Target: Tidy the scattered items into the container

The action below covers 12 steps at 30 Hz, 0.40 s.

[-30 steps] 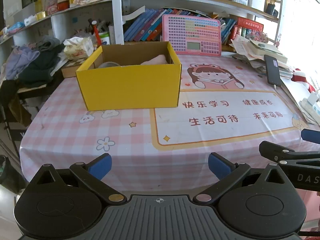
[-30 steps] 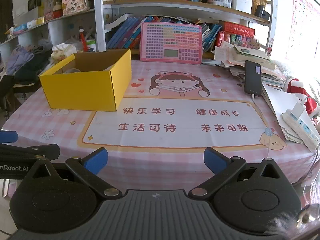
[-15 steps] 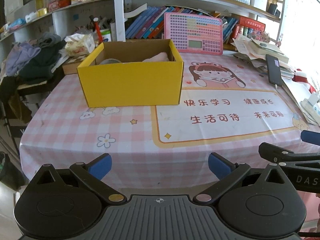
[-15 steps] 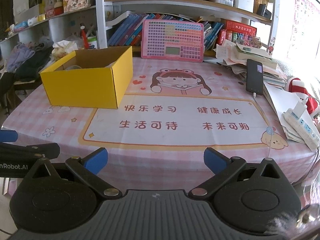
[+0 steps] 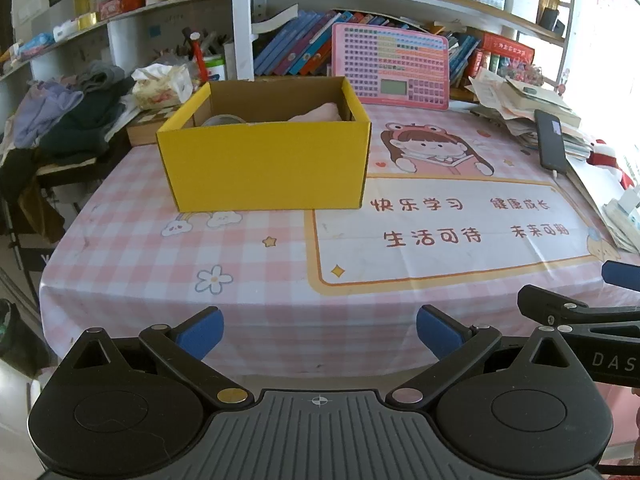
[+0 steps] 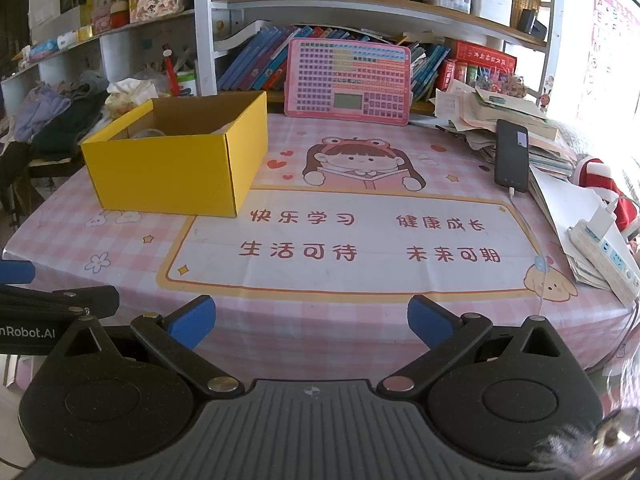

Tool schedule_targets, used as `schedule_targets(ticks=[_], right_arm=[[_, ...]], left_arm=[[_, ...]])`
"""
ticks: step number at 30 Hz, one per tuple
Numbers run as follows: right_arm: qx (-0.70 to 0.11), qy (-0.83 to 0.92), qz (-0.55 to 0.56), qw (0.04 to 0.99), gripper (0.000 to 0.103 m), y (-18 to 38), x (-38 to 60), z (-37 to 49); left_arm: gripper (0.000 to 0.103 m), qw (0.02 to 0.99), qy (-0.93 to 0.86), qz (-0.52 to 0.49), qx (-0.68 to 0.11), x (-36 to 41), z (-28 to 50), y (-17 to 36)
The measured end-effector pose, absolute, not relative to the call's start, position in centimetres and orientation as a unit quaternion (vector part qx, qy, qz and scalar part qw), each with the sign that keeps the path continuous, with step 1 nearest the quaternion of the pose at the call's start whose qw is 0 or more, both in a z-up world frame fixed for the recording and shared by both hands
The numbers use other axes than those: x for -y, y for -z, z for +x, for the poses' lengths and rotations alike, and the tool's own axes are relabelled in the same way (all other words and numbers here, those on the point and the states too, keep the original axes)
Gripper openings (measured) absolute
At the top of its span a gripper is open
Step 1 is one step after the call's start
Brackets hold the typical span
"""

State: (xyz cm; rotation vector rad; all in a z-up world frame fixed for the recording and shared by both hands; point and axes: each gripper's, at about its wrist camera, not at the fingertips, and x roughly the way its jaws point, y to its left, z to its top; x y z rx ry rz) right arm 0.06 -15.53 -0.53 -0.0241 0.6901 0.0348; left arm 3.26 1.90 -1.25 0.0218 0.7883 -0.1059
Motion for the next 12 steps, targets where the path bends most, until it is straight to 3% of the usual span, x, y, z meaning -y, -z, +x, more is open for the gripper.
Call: schedule_targets(ticks=[12], right_arm=[[-0.346, -0.021, -0.014, 0.938, 0.103, 0.7, 15.72, 0.79]], left_arm=[[0.103, 0.921, 0.05, 0.005, -0.386, -2.01, 3.63, 1.3]])
